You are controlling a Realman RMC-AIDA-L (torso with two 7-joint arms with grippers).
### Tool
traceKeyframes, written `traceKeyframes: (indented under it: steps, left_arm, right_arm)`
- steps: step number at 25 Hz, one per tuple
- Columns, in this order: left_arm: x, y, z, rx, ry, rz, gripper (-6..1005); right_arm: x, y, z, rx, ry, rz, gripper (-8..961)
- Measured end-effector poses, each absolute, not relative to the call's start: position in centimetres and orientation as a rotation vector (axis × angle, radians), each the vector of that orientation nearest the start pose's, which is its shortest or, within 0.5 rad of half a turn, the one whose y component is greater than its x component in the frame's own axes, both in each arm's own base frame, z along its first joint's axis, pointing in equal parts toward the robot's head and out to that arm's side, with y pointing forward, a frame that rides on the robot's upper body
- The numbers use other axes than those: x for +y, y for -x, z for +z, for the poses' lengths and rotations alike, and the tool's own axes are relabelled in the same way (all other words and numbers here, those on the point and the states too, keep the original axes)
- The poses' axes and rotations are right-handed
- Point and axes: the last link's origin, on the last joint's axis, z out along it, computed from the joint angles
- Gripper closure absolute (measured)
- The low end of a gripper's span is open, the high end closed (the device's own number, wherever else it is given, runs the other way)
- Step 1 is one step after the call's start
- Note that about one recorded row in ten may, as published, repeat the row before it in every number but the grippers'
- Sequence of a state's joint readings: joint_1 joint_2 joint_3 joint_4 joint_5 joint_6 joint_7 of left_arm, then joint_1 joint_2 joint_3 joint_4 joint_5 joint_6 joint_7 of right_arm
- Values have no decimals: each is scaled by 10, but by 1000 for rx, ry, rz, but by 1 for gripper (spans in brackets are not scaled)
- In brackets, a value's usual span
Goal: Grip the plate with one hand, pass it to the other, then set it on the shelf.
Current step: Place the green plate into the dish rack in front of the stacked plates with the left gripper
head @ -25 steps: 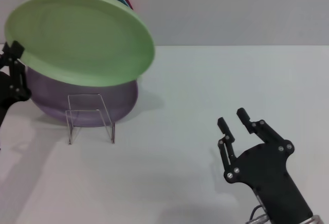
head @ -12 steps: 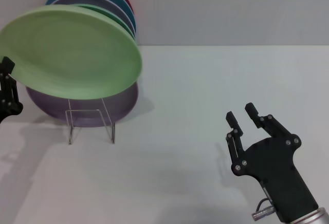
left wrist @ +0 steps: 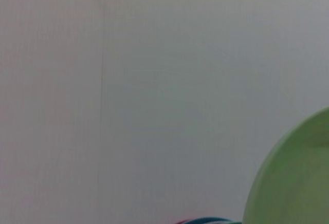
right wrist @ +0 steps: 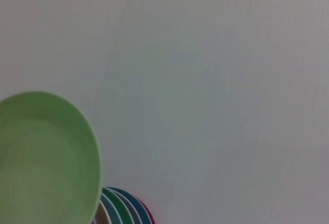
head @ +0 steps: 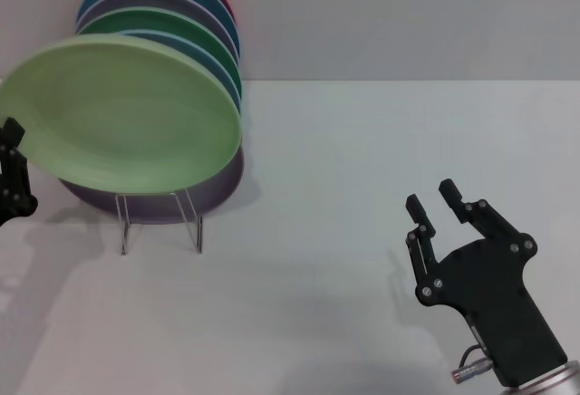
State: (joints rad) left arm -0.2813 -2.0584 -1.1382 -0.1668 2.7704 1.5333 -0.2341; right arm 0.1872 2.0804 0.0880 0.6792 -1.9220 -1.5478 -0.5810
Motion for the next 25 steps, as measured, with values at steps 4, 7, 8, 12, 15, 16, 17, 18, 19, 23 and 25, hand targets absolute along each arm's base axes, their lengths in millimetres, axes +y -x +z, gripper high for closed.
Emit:
traceKeyframes:
  steps: [4,7,8,12,15,16,17,18,19,23,25]
  left_arm:
    - [272,325,11,-309,1631,-901,893]
    - [271,327,10,-294,1642,-873,890]
    - [271,327,9,-286,1646,-861,889]
    - [274,330,6,-296,1660,-823,885]
    - [277,332,4,-308,1672,-792,881]
    - [278,333,2,-312,1675,-779,880]
    - [279,334,2,-313,1678,-772,879]
    - [279,334,0,-316,1682,-764,878]
    - [279,334,-1,-318,1687,-759,877]
    - [278,335,-7,-333,1711,-742,873]
    - [279,335,-8,-340,1717,-736,871]
  right_arm:
    - [197,-231,-89,126,1702,805,652]
    - [199,-233,-88,124,1695,797,653]
    - [200,-234,-87,124,1693,795,653]
    - [202,-234,-87,124,1697,806,653]
    - [204,-234,-87,120,1701,810,652]
    - [205,-234,-87,118,1702,810,652]
    - [205,-234,-87,118,1702,810,651]
    - [205,-234,-87,116,1702,810,651]
    - [206,-234,-87,116,1702,810,651]
    - [207,-234,-86,119,1698,810,651]
    - [208,-235,-86,133,1698,823,651]
